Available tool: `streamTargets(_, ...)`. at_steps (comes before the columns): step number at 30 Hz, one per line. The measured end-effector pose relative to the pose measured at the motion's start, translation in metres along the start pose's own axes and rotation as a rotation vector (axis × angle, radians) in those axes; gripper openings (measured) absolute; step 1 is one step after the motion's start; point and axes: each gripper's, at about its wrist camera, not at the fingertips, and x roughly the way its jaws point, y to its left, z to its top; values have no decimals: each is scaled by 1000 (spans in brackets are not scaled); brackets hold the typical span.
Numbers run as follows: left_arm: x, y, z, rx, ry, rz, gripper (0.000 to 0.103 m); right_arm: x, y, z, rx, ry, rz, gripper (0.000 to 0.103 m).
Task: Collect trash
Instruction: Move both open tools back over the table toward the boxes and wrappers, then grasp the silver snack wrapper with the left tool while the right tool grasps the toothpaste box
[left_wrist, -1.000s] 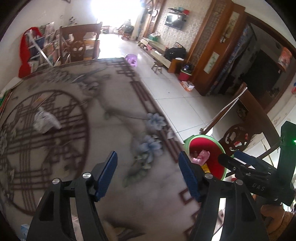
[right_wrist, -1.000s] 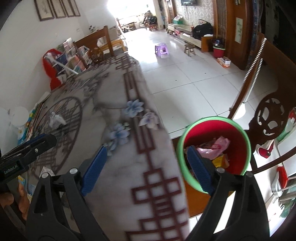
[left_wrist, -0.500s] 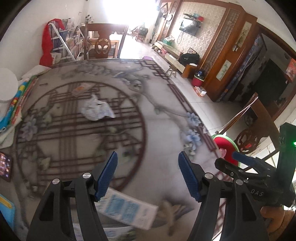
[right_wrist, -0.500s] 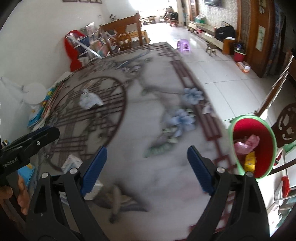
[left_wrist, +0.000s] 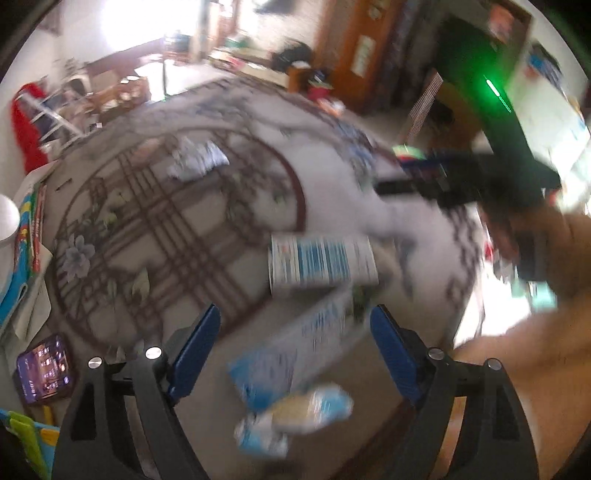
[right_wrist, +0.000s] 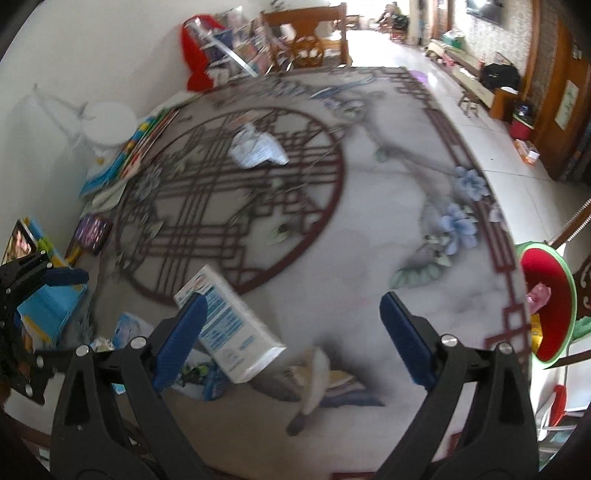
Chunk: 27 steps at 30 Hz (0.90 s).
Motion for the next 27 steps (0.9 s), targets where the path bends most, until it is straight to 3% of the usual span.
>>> streamTargets(4,12,-9,-24,92,96,-31,80,5,13,-3,-18,20,21,93)
streamTargets(9,43,-16,-45,173,208,11,79,8,24,-7,-36,35,32,93)
streamTargets(12,52,-15,-52,176,224,37,75,9,25,-10,-36,44,31,94)
streamTargets(15,50,-15,-54,183,201,77,61,9,24,-11,-29,51,29,94)
streamTargets(17,46,-5,-51,137,172,87,42,9,26,-12,-30,53,29,94)
streamTargets(19,41,6,-49,69,151,73,16,9,31,-12,-41,55,31,94)
streamTargets(22,39,23,-49,-25,133,108,11,12,38,-14,-59,66,40,94)
streamTargets(27,34,53,-49,-200,112,122,10,19,49,-19,-84,97,56,94)
